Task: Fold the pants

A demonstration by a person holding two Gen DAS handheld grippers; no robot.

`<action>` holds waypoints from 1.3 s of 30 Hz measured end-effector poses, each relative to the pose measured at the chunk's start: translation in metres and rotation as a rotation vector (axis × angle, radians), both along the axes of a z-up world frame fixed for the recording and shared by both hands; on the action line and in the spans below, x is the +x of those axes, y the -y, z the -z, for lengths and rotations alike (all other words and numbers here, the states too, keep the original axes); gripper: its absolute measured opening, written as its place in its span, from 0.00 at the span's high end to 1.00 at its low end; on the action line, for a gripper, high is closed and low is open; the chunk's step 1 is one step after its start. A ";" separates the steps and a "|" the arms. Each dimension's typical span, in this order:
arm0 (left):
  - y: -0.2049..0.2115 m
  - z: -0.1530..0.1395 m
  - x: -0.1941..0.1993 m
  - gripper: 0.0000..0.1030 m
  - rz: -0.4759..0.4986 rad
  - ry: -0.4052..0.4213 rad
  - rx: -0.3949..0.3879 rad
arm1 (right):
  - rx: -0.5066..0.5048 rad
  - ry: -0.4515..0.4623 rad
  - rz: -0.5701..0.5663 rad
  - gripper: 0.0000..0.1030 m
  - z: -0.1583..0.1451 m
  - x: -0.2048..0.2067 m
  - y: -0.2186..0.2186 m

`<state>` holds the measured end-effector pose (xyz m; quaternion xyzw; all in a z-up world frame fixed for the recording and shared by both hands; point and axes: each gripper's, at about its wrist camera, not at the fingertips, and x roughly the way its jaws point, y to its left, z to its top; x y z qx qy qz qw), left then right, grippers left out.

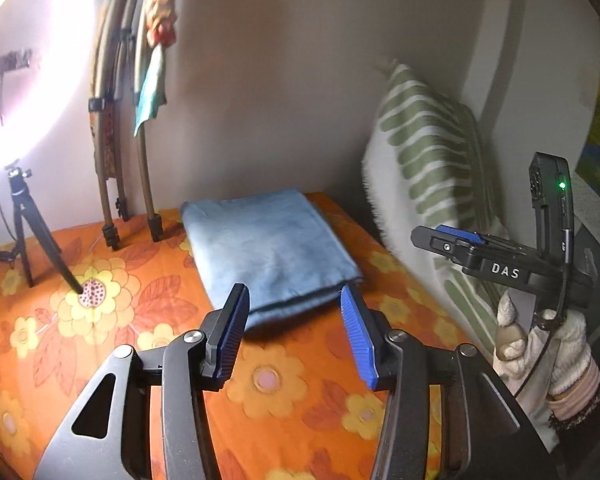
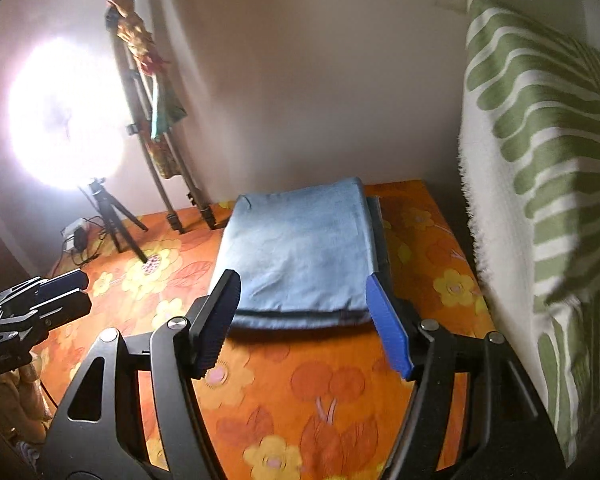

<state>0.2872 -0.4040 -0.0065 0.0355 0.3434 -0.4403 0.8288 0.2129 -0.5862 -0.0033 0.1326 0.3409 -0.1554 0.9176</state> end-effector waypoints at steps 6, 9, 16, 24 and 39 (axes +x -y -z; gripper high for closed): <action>-0.024 -0.019 -0.047 0.45 0.023 0.042 -0.031 | -0.034 0.034 0.021 0.22 -0.024 -0.049 -0.026; -0.036 -0.024 -0.064 0.44 0.030 0.045 -0.048 | -0.039 0.041 0.028 0.21 -0.031 -0.071 -0.038; -0.063 -0.029 -0.100 0.39 0.042 0.063 -0.077 | -0.085 0.073 0.035 0.13 -0.042 -0.110 -0.078; -0.087 -0.013 -0.121 0.25 0.004 0.065 -0.059 | -0.105 0.049 0.094 0.04 -0.023 -0.135 -0.112; -0.109 0.020 -0.128 0.21 -0.077 0.124 0.010 | -0.225 0.042 0.156 0.00 -0.009 -0.152 -0.163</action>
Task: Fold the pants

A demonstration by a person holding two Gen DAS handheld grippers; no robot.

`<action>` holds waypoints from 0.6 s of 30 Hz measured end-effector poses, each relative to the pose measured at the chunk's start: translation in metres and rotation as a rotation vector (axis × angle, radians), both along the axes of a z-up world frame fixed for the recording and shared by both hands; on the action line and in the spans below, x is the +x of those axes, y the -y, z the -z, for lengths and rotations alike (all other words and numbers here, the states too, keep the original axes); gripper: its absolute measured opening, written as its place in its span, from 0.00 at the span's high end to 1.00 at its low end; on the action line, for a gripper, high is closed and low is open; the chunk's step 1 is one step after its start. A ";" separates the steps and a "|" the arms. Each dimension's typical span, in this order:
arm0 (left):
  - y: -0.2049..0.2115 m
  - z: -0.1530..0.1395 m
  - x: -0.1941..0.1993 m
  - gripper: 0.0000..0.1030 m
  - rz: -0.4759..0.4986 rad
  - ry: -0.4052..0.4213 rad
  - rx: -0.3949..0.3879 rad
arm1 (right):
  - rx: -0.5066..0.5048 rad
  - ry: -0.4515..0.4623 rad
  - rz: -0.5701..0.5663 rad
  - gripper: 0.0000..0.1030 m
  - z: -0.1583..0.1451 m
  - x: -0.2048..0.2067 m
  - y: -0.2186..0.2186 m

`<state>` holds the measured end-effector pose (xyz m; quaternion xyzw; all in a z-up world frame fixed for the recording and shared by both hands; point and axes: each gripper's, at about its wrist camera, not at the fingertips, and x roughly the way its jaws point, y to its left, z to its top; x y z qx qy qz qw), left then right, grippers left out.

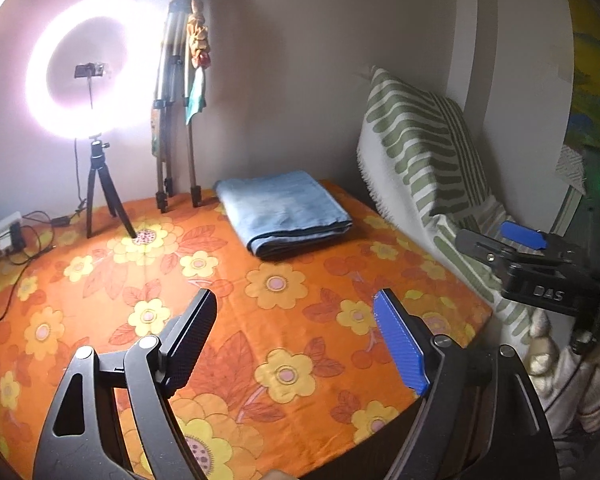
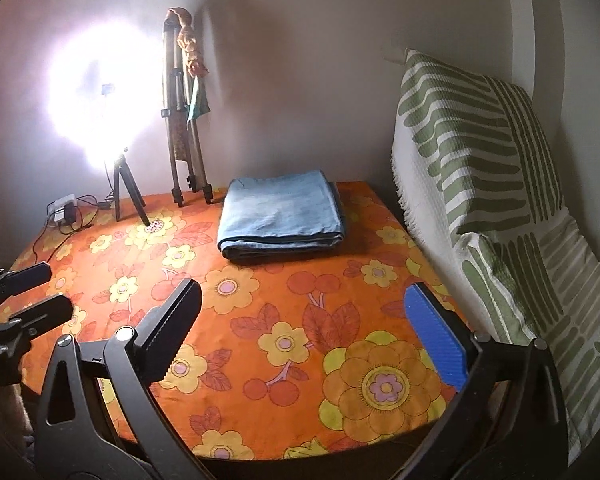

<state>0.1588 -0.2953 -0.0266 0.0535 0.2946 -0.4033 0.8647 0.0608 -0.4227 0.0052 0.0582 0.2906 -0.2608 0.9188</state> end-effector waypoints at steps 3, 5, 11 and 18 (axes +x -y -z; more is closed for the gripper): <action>-0.002 0.005 0.001 0.21 -0.008 -0.013 0.008 | 0.001 0.007 -0.002 0.00 0.003 -0.001 -0.007; -0.004 0.008 0.002 0.21 -0.013 -0.024 0.011 | -0.003 0.010 -0.005 0.00 0.005 -0.002 -0.011; -0.007 0.016 0.003 0.21 -0.033 -0.037 0.028 | -0.024 0.004 -0.016 0.00 0.018 -0.001 -0.020; -0.008 0.018 0.001 0.21 -0.047 -0.026 0.048 | 0.007 -0.027 -0.014 0.00 0.036 0.000 -0.014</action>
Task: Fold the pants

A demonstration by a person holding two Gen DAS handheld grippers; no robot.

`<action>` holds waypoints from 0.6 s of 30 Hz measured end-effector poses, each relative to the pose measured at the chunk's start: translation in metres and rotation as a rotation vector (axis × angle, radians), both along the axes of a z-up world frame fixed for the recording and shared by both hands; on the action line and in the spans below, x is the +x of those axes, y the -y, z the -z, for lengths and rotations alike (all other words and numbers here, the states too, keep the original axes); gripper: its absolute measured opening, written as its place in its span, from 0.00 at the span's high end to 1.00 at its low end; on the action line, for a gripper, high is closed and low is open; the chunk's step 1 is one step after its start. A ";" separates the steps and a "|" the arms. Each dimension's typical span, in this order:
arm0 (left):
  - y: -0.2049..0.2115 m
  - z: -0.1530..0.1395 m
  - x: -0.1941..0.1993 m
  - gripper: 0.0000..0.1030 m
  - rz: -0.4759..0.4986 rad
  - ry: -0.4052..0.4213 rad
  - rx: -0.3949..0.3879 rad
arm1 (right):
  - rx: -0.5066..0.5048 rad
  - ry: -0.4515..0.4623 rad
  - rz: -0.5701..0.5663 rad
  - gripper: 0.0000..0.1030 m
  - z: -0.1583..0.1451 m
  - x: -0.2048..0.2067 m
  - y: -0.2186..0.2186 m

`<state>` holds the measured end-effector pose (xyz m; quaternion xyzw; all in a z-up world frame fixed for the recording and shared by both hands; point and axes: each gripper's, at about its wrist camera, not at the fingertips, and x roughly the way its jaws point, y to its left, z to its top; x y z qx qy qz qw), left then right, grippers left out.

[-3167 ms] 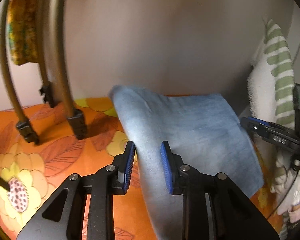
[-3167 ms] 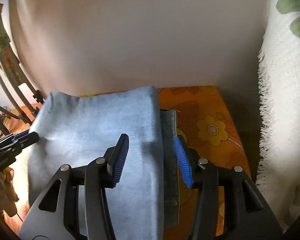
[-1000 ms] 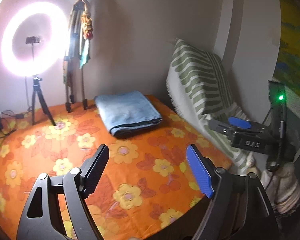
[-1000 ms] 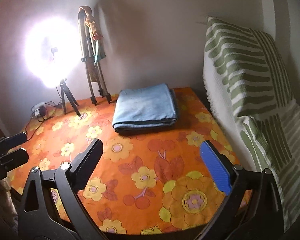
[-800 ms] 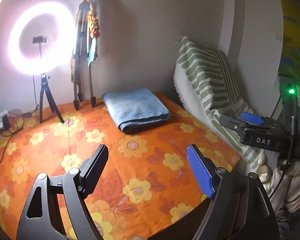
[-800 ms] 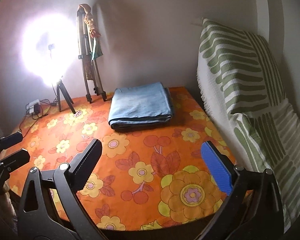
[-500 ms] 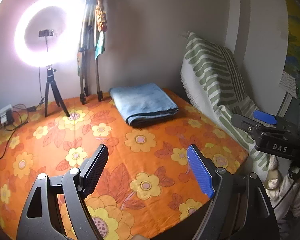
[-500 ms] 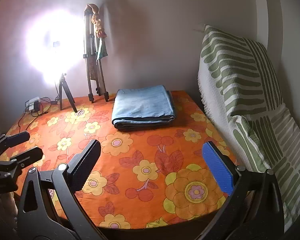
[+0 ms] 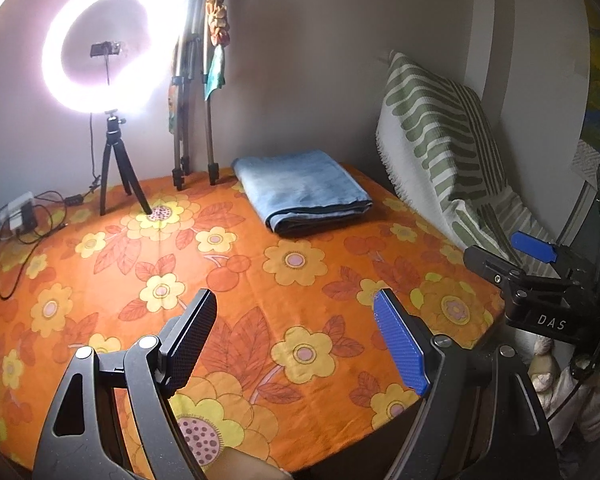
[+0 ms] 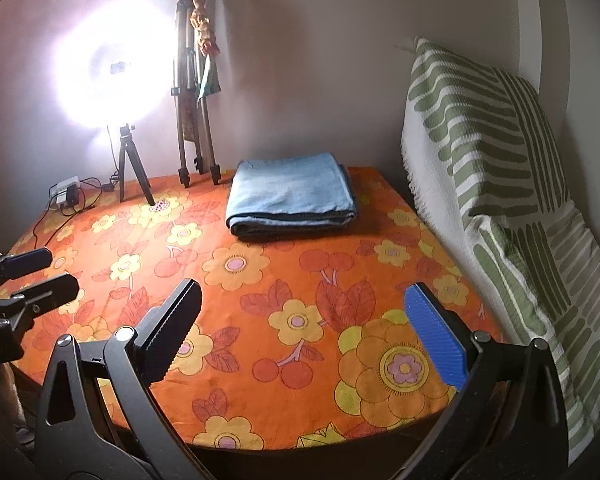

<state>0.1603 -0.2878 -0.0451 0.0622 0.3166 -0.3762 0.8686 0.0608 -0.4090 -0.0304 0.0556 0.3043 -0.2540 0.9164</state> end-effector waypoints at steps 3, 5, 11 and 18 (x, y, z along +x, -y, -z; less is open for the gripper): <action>0.001 0.000 -0.001 0.21 0.000 0.008 0.007 | 0.001 0.001 0.008 0.00 0.001 -0.002 0.003; 0.001 0.001 -0.002 0.21 -0.002 0.010 0.009 | 0.000 0.004 0.010 0.00 0.001 -0.002 0.004; 0.000 0.001 -0.001 0.21 -0.012 0.018 0.017 | -0.001 0.007 0.003 0.00 0.000 -0.002 0.003; -0.002 0.001 -0.003 0.21 -0.026 0.051 0.015 | -0.015 0.005 -0.006 0.00 -0.003 0.001 -0.002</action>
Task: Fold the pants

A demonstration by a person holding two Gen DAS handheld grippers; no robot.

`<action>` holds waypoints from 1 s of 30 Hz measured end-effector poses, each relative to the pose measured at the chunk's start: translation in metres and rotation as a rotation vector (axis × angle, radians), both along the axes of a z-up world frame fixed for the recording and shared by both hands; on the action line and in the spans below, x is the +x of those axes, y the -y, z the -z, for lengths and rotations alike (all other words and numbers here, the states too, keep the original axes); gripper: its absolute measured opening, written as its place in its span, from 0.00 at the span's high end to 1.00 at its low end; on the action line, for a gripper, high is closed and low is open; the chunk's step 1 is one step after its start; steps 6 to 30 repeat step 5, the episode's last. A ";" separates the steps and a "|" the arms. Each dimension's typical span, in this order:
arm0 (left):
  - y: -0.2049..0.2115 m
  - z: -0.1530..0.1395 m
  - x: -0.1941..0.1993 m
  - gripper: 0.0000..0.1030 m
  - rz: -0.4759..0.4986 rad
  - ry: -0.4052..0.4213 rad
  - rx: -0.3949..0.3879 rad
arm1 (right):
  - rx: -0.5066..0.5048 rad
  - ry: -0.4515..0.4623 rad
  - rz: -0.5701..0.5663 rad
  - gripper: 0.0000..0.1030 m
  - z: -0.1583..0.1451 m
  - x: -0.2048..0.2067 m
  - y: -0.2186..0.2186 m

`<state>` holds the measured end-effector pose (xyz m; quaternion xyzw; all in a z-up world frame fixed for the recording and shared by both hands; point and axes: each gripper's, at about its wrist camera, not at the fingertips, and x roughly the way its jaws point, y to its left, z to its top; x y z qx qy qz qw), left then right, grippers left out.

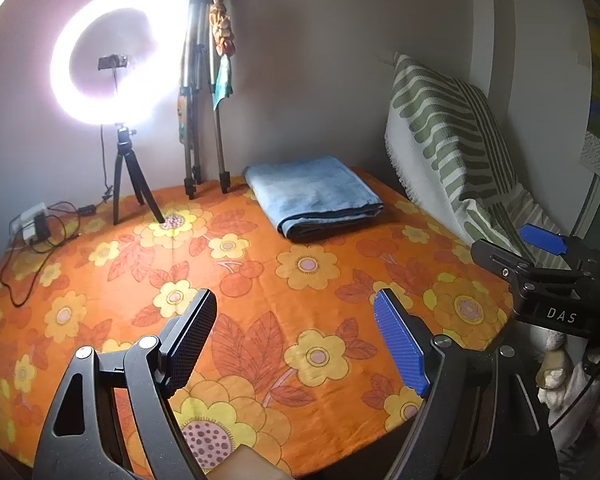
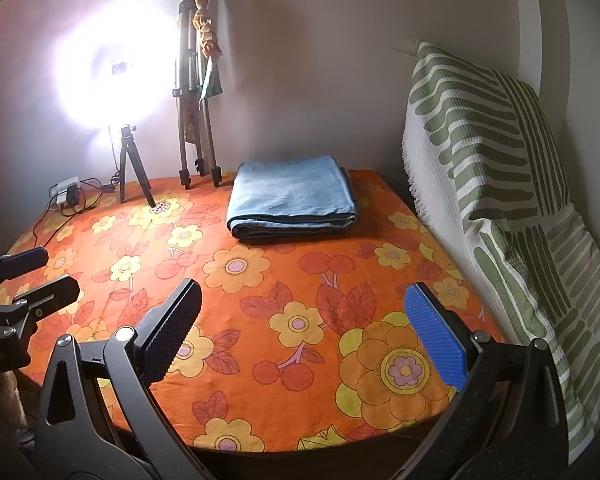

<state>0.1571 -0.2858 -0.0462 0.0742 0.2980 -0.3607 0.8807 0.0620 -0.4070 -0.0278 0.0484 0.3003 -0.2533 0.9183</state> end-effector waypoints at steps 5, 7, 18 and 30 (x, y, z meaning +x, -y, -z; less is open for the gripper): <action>-0.003 0.001 0.005 0.21 -0.011 -0.016 -0.004 | 0.005 -0.003 -0.007 0.00 0.001 0.003 -0.001; -0.003 0.001 0.005 0.21 -0.011 -0.016 -0.004 | 0.005 -0.003 -0.007 0.00 0.001 0.003 -0.001; -0.003 0.001 0.005 0.21 -0.011 -0.016 -0.004 | 0.005 -0.003 -0.007 0.00 0.001 0.003 -0.001; -0.003 0.001 0.005 0.21 -0.011 -0.016 -0.004 | 0.005 -0.003 -0.007 0.00 0.001 0.003 -0.001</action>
